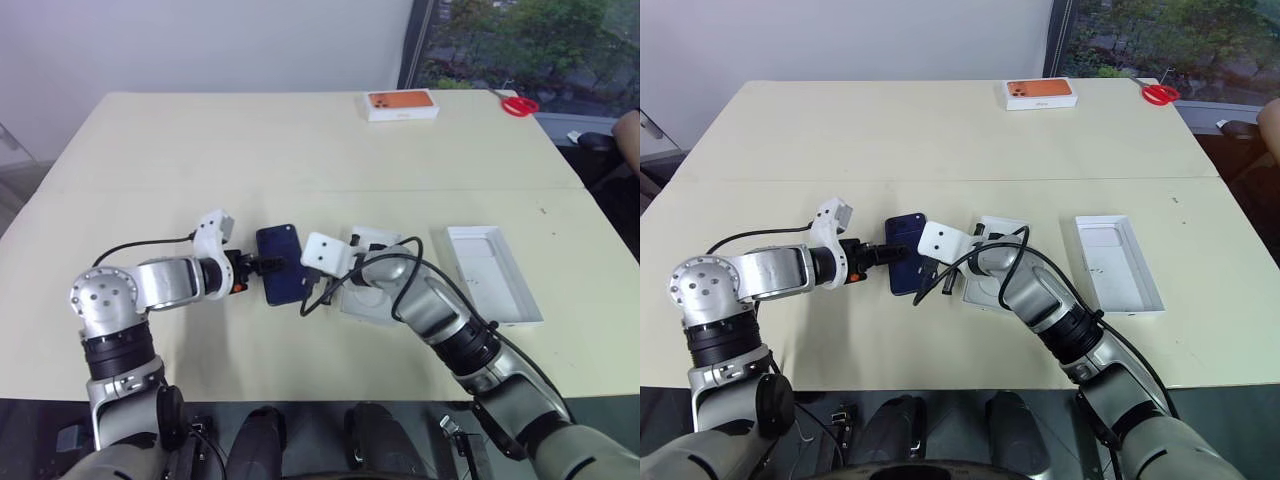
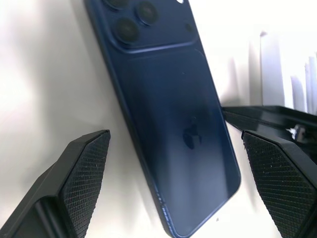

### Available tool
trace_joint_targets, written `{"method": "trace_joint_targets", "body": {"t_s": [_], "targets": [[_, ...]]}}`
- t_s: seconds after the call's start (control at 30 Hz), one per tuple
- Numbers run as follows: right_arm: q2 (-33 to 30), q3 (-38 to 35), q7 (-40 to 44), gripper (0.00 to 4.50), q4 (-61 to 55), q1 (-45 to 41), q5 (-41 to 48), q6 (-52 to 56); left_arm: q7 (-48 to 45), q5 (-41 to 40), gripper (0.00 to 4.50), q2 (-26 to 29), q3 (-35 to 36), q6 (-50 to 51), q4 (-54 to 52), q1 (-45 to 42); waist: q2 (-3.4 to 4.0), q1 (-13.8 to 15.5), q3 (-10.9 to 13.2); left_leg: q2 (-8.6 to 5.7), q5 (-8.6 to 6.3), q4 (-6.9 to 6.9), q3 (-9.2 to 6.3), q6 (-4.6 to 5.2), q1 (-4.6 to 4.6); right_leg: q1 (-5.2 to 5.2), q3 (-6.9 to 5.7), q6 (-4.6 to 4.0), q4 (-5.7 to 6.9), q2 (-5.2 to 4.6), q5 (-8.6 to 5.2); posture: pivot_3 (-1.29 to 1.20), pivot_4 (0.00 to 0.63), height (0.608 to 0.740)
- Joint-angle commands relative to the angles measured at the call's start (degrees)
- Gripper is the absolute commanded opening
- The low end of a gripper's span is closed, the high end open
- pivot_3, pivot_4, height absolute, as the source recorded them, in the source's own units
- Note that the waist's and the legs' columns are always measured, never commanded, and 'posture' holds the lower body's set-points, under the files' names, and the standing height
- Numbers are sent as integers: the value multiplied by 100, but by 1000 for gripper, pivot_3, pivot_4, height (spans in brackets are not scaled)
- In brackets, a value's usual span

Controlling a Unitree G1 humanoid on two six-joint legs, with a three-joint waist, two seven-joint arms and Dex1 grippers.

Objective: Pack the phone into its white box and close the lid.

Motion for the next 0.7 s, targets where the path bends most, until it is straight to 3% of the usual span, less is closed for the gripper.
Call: {"method": "trace_joint_targets", "body": {"t_s": [0.03, 0.23, 0.5, 0.7], "targets": [[71, 177, 166, 0, -158, 78, 53, -74, 422, -109, 4497, -54, 119, 49, 182, 66, 0, 0, 0, 0, 0, -1, 0, 0, 2, 2, 0, 0, -1, 0, 0, 0, 150, 731], [211, 241, 123, 0, -12, 45, 23, -102, 860, -1428, 4497, -267, -238, -381, 354, 258, -1, 10, 0, 0, 0, -6, 0, 0, 16, 20, 0, 0, -12, -2, 0, 0, 150, 731], [376, 221, 97, 0, 164, 26, -24, -116, 1764, -3519, 4497, 292, -1250, -2064, 339, 532, -4, 16, 1, 1, 0, -7, -1, -2, 16, 23, 0, -1, -19, -6, 1, 0, 150, 731], [367, 188, 111, 0, 185, 65, -64, -132, 1655, -3699, 4497, 779, -1546, -2515, 309, 539, -6, -4, 2, 2, 1, -13, 1, -2, 16, 18, 2, -4, -23, 3, 2, 0, 150, 731]]}}
